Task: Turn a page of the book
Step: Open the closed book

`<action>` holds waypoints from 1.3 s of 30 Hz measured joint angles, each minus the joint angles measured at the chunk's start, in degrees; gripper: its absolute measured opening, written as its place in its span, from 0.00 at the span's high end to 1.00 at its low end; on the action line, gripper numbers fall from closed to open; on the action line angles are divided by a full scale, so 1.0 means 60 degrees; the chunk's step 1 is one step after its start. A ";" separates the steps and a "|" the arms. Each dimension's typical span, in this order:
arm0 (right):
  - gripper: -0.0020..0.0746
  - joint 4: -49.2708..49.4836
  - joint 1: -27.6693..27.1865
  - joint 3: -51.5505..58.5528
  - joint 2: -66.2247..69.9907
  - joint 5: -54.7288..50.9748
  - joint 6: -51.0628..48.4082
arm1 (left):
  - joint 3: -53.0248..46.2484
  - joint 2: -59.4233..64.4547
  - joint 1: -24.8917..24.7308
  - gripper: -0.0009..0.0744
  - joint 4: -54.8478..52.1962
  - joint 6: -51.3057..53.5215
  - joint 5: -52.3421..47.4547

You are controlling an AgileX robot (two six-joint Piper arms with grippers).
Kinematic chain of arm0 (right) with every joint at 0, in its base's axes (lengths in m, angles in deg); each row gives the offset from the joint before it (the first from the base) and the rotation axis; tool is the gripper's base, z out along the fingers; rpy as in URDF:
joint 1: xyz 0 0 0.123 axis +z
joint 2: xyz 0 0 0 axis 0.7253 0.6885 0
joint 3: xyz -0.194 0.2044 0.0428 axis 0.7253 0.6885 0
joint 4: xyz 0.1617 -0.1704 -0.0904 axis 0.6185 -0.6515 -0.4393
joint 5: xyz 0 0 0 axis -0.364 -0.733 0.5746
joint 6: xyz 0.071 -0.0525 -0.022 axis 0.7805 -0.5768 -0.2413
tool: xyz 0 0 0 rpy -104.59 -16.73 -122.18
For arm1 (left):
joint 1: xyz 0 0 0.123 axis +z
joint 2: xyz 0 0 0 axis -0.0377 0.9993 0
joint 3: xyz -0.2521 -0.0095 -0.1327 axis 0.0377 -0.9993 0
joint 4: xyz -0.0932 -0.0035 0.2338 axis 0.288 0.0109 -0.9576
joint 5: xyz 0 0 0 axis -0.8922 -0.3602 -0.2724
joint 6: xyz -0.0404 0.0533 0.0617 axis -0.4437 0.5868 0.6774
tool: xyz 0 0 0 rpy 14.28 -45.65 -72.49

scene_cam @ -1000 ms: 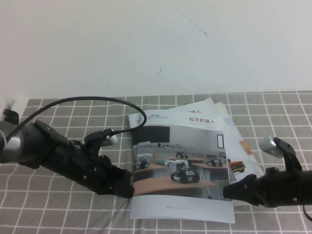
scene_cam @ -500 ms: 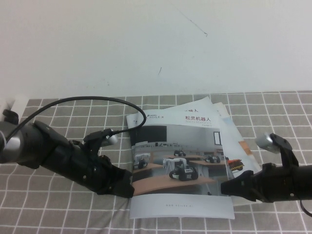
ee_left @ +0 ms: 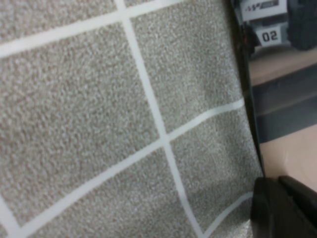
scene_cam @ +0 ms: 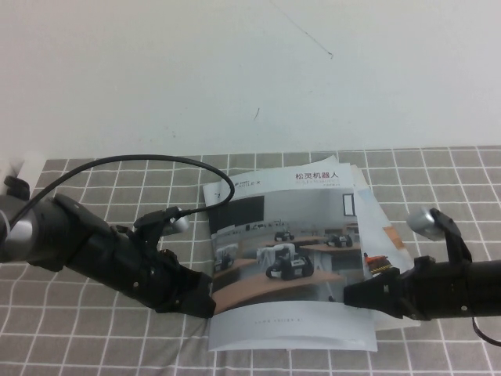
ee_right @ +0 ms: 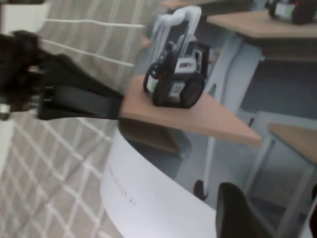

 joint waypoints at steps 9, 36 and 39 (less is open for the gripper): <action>0.56 0.0000 0.0035 -0.0221 0.0000 -0.1111 0.0000 | 0.0000 0.0000 0.0000 0.99 0.0020 0.0082 0.0000; 0.56 -0.0085 0.0238 -0.1651 -0.1010 -0.1234 0.0764 | 0.0000 0.0006 0.0000 0.99 0.0040 0.0219 -0.0017; 0.56 -0.0085 0.0450 -0.1651 -0.0900 -0.1057 0.0226 | 0.0000 0.0006 0.0000 0.99 0.0040 0.0219 -0.0017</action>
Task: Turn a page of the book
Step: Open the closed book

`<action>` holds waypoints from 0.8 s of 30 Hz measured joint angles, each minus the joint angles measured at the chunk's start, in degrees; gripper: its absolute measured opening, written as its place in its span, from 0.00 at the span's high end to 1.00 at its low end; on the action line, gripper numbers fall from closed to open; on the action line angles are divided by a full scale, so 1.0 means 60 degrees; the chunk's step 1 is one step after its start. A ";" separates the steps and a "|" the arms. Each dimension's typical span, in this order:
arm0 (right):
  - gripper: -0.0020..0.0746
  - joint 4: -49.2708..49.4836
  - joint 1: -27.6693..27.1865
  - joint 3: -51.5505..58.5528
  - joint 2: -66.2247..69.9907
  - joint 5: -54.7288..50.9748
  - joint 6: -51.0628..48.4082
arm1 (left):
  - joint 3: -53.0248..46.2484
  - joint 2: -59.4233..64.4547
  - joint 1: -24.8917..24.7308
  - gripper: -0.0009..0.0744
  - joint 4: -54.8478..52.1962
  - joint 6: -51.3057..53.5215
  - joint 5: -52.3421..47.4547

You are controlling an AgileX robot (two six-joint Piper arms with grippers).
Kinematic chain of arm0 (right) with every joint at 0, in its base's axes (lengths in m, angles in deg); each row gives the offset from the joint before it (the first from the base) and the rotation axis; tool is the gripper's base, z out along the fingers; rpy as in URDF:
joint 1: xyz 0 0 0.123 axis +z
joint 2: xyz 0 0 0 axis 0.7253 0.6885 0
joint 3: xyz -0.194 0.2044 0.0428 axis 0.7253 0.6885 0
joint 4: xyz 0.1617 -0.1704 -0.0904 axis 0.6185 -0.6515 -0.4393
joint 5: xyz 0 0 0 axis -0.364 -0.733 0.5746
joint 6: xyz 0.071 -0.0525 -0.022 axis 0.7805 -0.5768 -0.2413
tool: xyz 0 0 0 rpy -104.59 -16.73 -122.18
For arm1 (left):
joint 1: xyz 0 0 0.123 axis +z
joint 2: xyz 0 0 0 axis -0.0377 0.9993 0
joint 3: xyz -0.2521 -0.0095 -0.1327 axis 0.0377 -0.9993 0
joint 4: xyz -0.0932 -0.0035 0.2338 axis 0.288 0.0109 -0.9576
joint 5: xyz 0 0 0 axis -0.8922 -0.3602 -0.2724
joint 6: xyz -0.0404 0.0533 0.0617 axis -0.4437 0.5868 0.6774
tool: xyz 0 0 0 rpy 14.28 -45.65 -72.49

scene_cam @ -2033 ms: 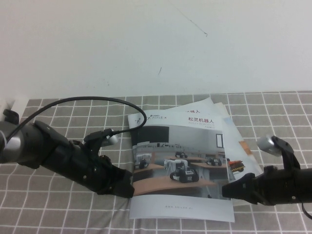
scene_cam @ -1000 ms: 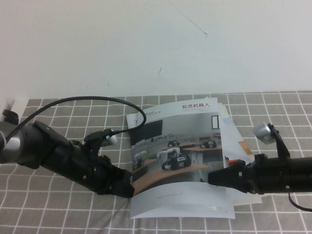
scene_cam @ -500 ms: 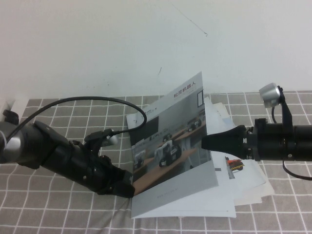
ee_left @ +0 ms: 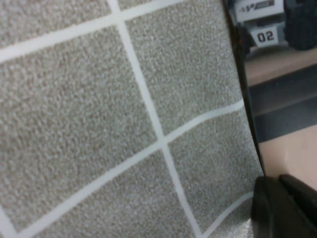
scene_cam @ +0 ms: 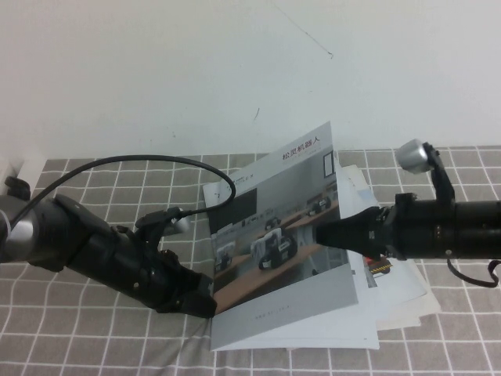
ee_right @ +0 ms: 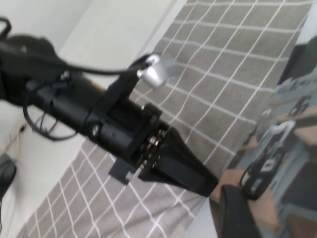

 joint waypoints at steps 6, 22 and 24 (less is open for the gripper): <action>0.56 -0.0016 0.0728 -0.0258 0.0371 -0.0145 -0.0438 | 0.0000 0.0000 0.0000 0.99 0.0000 0.0000 0.0000; 0.56 -0.0055 0.1623 -0.2722 0.0387 -0.2351 0.0561 | 0.0000 0.0015 0.0000 0.99 0.0000 0.0000 -0.0017; 0.56 -0.0071 0.1623 -0.2818 0.0387 -0.2254 0.0600 | 0.0000 0.0015 0.0000 0.99 0.0000 0.0000 -0.0032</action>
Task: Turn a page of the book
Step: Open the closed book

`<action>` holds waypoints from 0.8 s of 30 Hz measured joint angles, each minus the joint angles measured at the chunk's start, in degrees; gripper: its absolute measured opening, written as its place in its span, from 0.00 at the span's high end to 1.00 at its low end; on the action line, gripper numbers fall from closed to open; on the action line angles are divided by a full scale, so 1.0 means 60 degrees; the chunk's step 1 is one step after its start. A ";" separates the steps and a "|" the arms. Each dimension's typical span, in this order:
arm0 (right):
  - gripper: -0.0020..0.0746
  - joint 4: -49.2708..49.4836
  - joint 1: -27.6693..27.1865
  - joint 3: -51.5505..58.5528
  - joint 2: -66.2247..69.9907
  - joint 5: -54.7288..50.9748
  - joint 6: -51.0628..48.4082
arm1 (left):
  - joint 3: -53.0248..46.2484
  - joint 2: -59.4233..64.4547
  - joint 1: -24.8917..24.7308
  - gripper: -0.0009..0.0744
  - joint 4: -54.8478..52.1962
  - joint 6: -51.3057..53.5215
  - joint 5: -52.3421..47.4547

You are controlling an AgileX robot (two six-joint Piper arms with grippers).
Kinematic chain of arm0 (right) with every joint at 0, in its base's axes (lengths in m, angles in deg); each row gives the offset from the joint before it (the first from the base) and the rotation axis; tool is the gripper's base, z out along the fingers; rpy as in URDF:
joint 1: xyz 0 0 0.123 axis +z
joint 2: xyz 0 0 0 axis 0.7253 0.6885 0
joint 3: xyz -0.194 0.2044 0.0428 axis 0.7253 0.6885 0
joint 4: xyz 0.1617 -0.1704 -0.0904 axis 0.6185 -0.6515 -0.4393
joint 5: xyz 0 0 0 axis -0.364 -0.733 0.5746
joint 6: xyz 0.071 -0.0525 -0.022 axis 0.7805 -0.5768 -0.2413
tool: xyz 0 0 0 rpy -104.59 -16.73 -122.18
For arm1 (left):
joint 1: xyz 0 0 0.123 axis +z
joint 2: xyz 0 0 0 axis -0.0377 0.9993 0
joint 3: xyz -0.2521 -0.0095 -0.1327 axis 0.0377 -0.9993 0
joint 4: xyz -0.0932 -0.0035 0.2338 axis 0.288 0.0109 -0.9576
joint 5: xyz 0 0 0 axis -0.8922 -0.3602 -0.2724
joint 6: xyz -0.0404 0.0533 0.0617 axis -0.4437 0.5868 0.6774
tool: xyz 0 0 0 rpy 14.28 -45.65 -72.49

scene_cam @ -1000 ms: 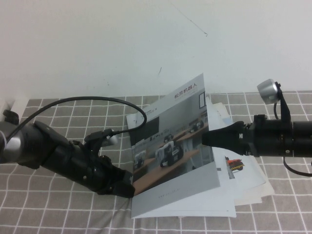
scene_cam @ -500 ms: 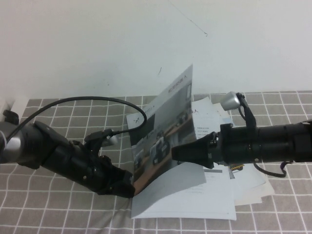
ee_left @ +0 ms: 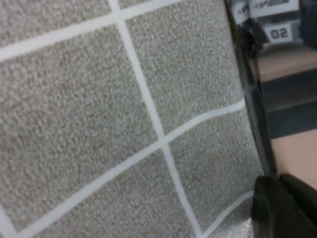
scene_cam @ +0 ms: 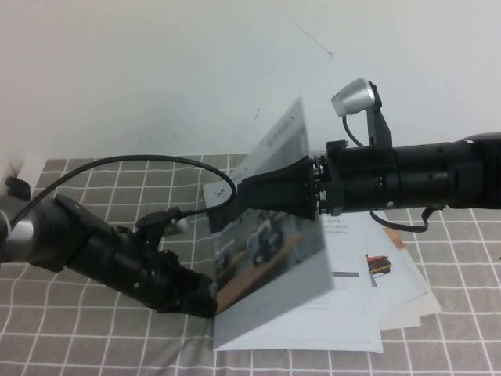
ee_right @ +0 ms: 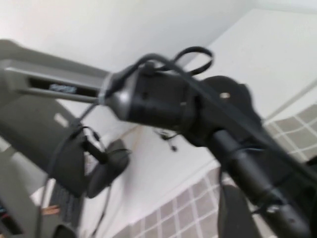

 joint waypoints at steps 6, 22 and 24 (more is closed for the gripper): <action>0.56 -0.0057 0.0000 -0.0024 0.0232 0.0792 0.0026 | 0.0000 0.0000 0.0000 0.99 0.0000 0.0000 -0.0003; 0.56 -0.9424 -0.0082 -0.0372 0.0086 0.4314 0.7448 | 0.0000 0.0000 0.0000 0.99 -0.0055 0.0000 -0.0034; 0.56 -1.0194 -0.0126 -0.0372 0.0191 0.4323 0.8180 | 0.0000 0.0000 0.0000 0.99 -0.0055 0.0000 -0.0034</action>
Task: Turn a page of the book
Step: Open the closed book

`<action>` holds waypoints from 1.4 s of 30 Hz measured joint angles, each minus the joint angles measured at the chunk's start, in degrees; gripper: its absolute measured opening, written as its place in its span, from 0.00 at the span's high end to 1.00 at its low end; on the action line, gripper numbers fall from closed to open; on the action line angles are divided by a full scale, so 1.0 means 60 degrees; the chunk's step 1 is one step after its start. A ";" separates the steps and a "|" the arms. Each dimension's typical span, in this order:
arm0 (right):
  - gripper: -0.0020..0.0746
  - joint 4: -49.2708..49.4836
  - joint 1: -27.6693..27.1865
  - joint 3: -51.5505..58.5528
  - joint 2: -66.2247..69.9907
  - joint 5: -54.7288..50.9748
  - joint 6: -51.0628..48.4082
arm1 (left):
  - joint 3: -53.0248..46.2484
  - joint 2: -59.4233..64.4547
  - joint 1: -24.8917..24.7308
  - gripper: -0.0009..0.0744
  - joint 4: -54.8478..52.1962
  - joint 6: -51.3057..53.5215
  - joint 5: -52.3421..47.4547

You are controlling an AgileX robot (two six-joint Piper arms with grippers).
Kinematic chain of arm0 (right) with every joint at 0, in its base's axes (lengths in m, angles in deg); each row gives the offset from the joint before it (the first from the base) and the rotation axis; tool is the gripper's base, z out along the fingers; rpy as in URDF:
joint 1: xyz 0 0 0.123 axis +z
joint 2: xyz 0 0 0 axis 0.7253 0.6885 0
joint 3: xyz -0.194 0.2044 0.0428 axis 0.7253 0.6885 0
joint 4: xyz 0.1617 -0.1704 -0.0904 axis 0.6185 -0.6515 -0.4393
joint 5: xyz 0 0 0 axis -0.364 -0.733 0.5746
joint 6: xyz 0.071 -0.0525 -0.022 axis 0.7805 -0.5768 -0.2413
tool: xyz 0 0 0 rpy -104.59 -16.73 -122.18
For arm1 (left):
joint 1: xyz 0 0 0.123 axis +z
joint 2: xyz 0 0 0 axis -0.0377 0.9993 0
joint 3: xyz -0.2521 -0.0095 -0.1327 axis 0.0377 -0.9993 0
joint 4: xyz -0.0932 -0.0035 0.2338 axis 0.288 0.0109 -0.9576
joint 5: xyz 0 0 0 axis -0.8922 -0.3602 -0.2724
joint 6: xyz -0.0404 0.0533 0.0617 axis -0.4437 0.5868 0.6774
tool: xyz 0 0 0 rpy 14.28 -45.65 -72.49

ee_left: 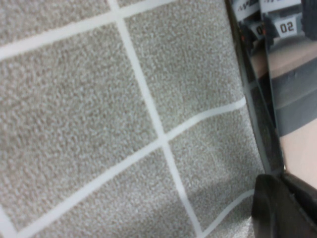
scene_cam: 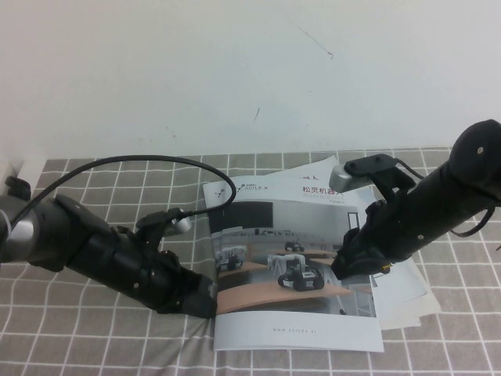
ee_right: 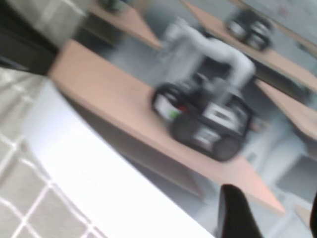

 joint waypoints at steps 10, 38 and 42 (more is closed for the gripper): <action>0.56 0.0614 -0.0815 0.1101 0.0110 0.0578 0.0208 | 0.0000 0.0000 0.0000 0.99 -0.0018 -0.0050 -0.0006; 0.56 0.1478 -0.0815 0.1219 0.0533 0.1167 -0.0440 | 0.0000 0.0000 0.0000 0.99 -0.0032 -0.0021 -0.0006; 0.56 0.1478 -0.0815 0.1219 0.0533 0.1181 -0.0417 | 0.0000 0.0000 0.0000 0.99 -0.0032 -0.0021 -0.0006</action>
